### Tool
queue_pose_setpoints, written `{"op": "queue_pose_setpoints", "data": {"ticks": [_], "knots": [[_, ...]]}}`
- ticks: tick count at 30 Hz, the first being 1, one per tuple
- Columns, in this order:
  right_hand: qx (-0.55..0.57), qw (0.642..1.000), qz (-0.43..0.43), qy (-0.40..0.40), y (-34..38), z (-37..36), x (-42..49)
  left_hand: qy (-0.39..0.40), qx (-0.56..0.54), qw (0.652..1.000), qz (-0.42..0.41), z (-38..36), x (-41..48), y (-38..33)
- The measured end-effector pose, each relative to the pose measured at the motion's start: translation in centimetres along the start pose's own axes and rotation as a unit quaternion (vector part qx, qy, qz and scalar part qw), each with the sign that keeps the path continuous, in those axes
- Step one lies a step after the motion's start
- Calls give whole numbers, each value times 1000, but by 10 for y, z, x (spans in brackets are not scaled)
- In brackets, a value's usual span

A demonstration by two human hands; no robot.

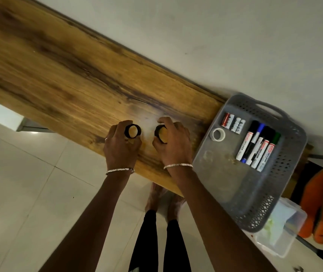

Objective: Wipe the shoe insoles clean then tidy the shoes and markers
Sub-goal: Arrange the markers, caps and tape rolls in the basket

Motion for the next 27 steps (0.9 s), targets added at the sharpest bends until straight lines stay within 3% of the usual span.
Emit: {"op": "queue_pose_setpoints", "data": {"ticks": [4, 10, 13, 17, 21, 27], "knots": [[80, 995, -32, -51, -32, 42, -31, 34, -57, 997, -39, -11, -21, -36], [69, 981, -158, -92, -120, 73, -60, 131, -108, 981, -96, -53, -47, -92], [52, 969, -223, -88, -155, 79, -65, 181, -95, 972, -120, -80, -58, -109], [76, 966, -237, -70, -177, 80, -61, 225, -32, 960, -164, -115, -72, -124], [84, 970, -225, -47, -178, 76, -56, 211, 62, 958, -184, -135, -77, -127], [33, 984, -170, 32, -166, 41, -49, 142, 10, 979, -144, -129, -66, -129]]}}
Point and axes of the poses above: each hand's wrist, its own x-axis towards the middle knuckle, its own z-axis out of the back of the hand, y = z × x, the point moved 5 cm from there along x, towards the middle knuckle, and after that the axes turned 15 degrees about -x, right-handed, at the moved point
